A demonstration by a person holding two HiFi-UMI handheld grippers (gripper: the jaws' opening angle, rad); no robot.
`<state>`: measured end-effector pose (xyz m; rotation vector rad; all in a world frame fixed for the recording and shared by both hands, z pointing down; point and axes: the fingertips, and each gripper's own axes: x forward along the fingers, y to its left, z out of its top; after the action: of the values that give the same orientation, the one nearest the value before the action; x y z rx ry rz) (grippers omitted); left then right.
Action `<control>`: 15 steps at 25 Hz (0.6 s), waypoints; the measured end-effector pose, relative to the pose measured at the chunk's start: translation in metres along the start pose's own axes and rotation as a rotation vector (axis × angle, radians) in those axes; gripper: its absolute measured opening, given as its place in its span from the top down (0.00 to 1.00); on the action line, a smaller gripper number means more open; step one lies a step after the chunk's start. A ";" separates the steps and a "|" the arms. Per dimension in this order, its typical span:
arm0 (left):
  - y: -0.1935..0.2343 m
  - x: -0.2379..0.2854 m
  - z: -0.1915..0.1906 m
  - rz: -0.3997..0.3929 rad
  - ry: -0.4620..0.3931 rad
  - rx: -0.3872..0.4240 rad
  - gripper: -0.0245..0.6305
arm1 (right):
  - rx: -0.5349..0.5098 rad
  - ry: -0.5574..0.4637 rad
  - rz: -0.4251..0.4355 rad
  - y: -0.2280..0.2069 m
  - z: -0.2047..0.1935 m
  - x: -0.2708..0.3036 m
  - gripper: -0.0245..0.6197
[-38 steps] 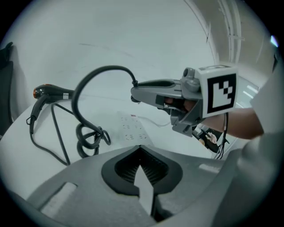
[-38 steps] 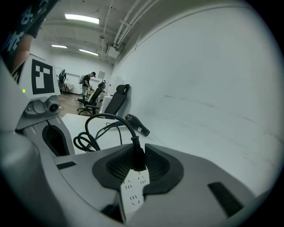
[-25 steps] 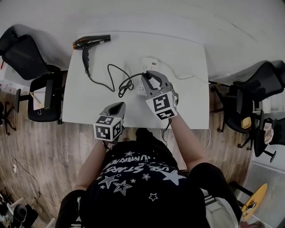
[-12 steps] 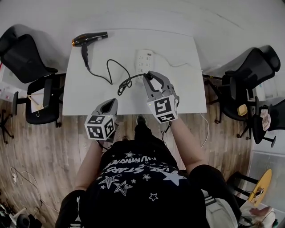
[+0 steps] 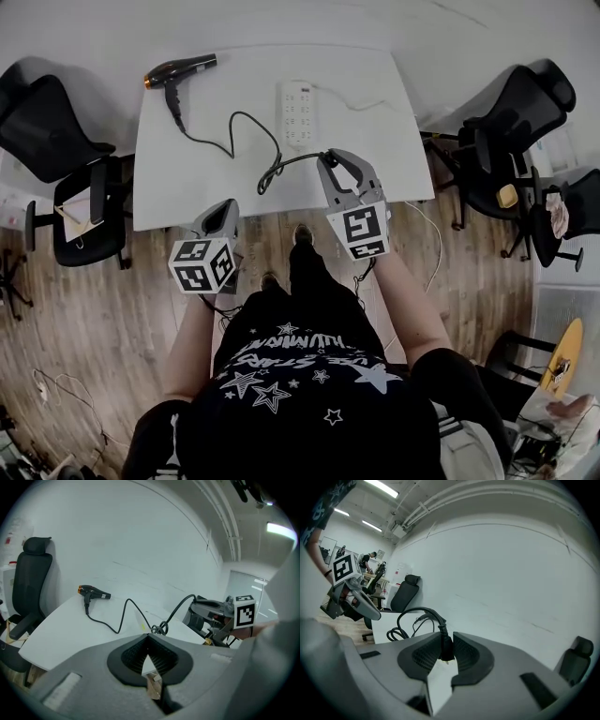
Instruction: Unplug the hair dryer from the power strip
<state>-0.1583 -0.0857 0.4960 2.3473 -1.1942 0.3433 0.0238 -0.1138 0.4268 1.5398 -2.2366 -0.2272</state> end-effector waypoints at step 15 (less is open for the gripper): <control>-0.036 -0.030 -0.005 0.028 -0.054 0.004 0.95 | 0.051 0.009 0.008 0.012 -0.018 -0.053 0.83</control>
<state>-0.1467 -0.0447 0.4764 2.3591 -1.2537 0.2937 0.0370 -0.0589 0.4351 1.5541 -2.2575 -0.1623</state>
